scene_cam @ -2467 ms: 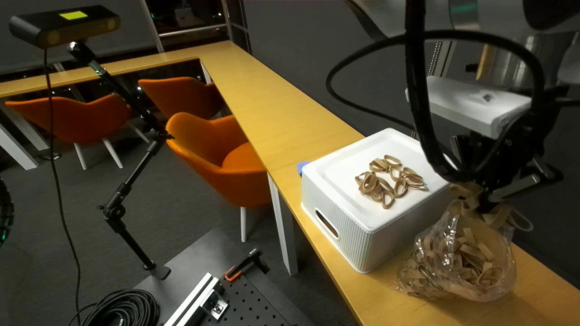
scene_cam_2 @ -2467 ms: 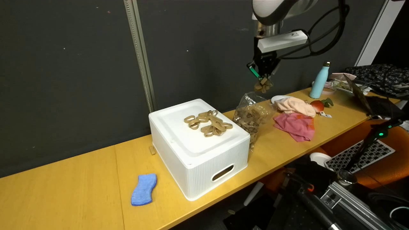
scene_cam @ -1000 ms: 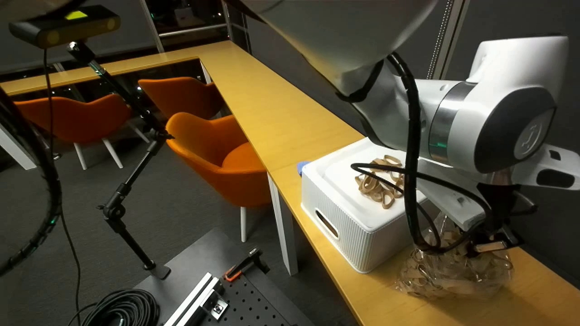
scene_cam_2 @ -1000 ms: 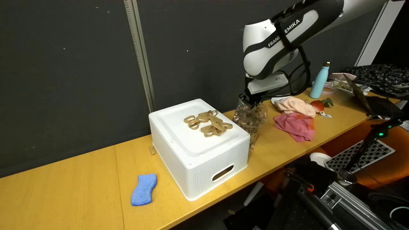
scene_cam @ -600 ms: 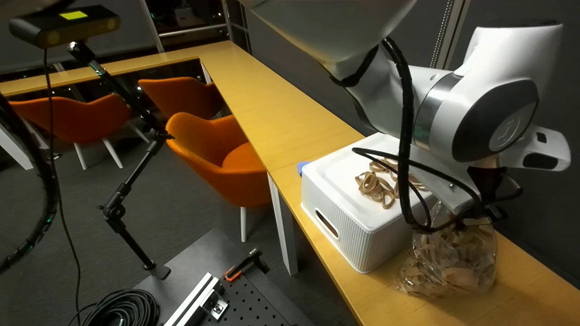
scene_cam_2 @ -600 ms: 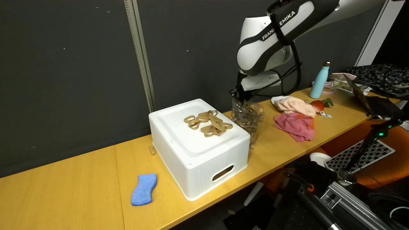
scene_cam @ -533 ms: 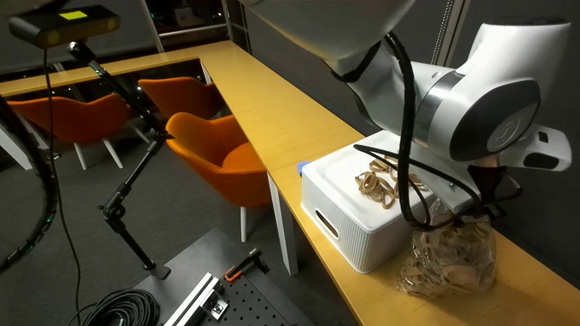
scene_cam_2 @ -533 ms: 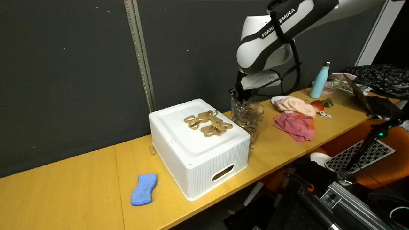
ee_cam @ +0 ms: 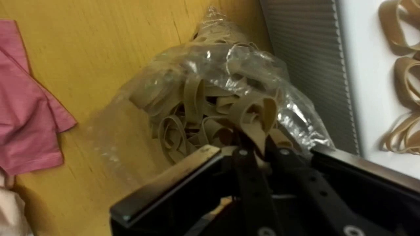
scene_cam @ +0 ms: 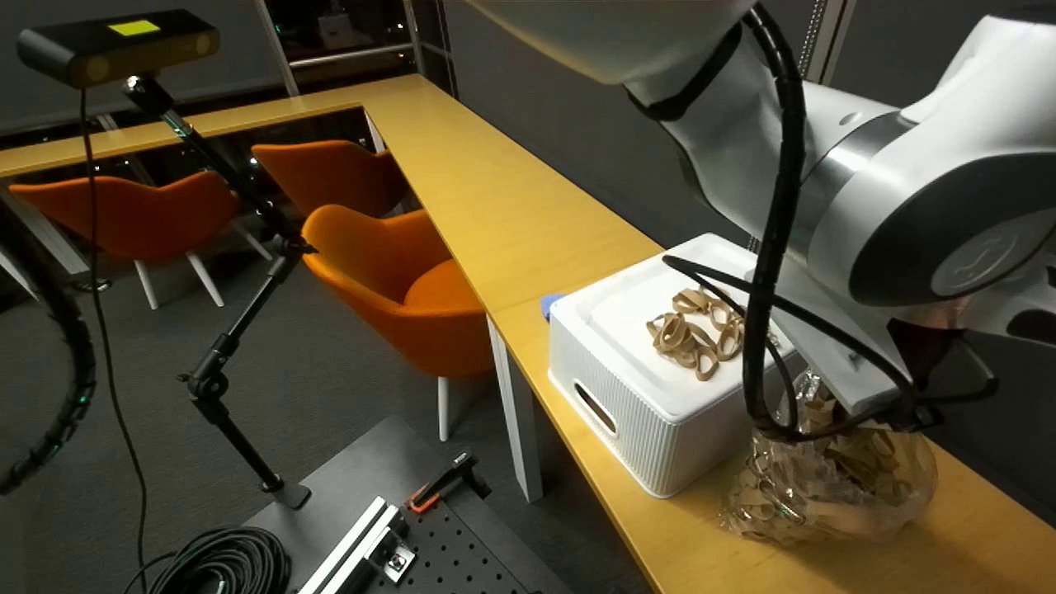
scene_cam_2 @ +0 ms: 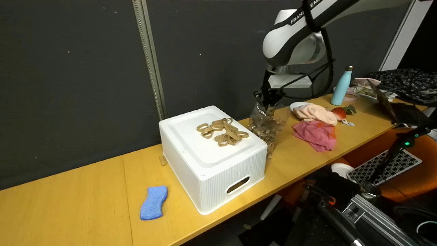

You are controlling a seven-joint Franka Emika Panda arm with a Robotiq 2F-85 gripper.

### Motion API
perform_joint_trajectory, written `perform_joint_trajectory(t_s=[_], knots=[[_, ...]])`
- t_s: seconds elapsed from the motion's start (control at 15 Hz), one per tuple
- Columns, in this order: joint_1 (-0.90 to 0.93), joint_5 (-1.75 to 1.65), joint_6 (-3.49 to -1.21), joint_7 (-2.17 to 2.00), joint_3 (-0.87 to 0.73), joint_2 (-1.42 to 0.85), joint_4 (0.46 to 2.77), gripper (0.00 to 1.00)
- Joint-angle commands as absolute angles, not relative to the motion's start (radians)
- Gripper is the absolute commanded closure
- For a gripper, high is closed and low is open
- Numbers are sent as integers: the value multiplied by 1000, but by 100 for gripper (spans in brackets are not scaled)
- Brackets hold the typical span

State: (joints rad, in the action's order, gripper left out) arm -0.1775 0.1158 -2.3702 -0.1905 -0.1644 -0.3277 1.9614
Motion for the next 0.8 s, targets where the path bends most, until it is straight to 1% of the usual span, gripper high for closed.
perform_joint_trajectory(t_s=[0.0,0.27,0.73], knots=[[-163,21,-2340,-270,-225,-268,1994,98],[-155,-97,-2344,-352,-261,-282,1974,98],[-117,-122,-2337,-390,-236,-321,1967,98]])
